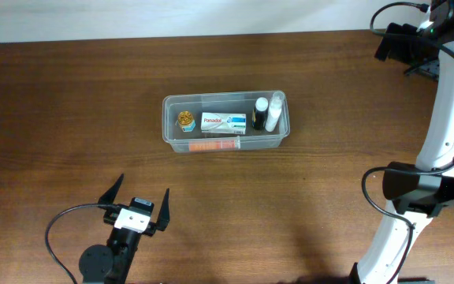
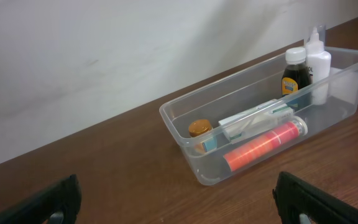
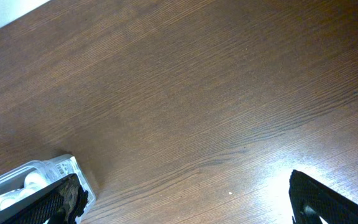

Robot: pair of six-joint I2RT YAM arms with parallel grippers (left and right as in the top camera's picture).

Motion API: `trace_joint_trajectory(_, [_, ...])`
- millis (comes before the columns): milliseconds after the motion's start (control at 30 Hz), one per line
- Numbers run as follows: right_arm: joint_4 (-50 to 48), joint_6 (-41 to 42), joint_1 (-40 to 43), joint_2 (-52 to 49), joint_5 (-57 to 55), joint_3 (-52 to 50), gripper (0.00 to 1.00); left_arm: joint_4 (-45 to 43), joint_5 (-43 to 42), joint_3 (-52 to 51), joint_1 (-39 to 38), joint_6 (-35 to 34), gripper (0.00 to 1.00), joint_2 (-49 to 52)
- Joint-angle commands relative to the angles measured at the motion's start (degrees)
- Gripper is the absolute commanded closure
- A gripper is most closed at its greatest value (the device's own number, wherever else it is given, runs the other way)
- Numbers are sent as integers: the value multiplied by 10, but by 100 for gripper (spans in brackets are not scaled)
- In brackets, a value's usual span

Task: Pack container

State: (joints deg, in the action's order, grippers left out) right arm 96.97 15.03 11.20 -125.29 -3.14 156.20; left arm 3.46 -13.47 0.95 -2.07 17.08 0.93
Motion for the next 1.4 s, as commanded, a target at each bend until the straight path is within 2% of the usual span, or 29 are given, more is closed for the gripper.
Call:
trace_joint_trajectory(0, [2,4,-2,6,1,6,2,0,3,-5,4,-1,0,-6])
trace_joint_trajectory(300, [2,4,-12,16,1,6,2,0,3,-5,4,-1,0,-6])
trace_joint_trajectory(600, [1,0,-43,96,-21,-17,2,0,3,-5,4,-1,0,-6])
trace_joint_trajectory(700, [-28,0,-53,152,-30,-78,2,0,3,-5,4,-1,0,-6])
trace_joint_trajectory(1133, [-361,-3,-78,461,-17,-481,2,0,3,-5,4,-1,0,-6])
trace_joint_trajectory(1200, [-405,-21,-78,500,-2,-529,2,0,3,-5,4,-1,0,-6])
trace_joint_trajectory(1367, [-534,-127,-78,617,67,-677,2,0,3,-5,4,-1,0,-6])
